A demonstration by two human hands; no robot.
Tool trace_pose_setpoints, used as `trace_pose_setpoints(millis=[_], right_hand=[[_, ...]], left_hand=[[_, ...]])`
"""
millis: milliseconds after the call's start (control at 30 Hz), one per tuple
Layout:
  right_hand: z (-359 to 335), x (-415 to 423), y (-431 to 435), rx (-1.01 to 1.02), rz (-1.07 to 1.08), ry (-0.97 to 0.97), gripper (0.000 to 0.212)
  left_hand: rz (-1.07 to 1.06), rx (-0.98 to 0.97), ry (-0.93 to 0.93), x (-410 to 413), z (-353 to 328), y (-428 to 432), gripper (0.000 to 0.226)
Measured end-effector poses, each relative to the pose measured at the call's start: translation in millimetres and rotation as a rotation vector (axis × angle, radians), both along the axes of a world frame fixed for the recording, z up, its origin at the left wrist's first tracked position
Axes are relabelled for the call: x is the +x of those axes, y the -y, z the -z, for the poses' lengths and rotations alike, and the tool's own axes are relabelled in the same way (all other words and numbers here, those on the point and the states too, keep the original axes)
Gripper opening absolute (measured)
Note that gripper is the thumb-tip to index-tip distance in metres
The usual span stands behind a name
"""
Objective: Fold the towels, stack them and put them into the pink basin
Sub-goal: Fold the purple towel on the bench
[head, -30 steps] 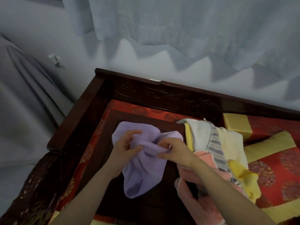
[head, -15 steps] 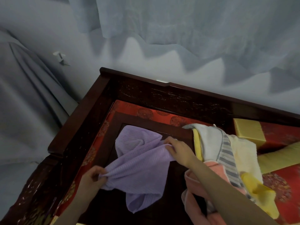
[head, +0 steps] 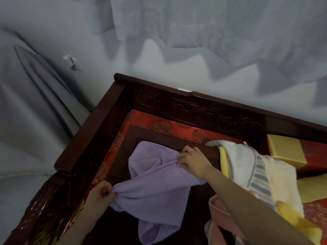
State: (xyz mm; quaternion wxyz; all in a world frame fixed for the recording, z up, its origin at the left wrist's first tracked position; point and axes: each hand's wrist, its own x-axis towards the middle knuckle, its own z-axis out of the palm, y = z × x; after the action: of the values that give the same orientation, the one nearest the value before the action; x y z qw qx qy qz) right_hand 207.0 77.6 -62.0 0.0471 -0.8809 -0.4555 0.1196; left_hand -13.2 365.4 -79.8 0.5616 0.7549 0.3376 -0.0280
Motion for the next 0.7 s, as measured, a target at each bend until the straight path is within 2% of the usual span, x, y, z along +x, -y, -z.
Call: trace_pose_setpoints(millis=[133,267,400,433,500,533,600,633,700], right_hand=[[-18,6,16,0.226,0.126,-0.013,0.039],[-70,14,40,0.388,0.254,0.051,0.022],[-149,28,67,0.408,0.351,0.099,0.037],[-168,32,75,0.387,0.325,0.13,0.033],[-204,37,90,0.331,0.265,0.182,0.022],[-221,41,95,0.315,0.259,0.188,0.021],[-250,46,103,0.273,0.258,0.221,0.02],[-262,48,106,0.241,0.267,0.245,0.017],[-278,53,114,0.254,0.324,0.31,0.013]], left_hand=[[0.082,-0.042,0.039,19,-34,-10,0.019],[0.229,-0.005,0.163,58,-92,-16,0.016],[0.359,0.012,0.311,109,-165,-19,0.018],[0.414,0.023,0.328,122,-185,-21,0.023],[0.56,0.131,0.365,146,-228,-23,0.032],[0.636,0.244,0.38,158,-248,-23,0.032],[0.765,0.511,0.412,176,-285,-17,0.021],[0.788,0.622,0.434,183,-301,-13,0.017],[0.757,0.658,0.493,193,-328,-5,0.015]])
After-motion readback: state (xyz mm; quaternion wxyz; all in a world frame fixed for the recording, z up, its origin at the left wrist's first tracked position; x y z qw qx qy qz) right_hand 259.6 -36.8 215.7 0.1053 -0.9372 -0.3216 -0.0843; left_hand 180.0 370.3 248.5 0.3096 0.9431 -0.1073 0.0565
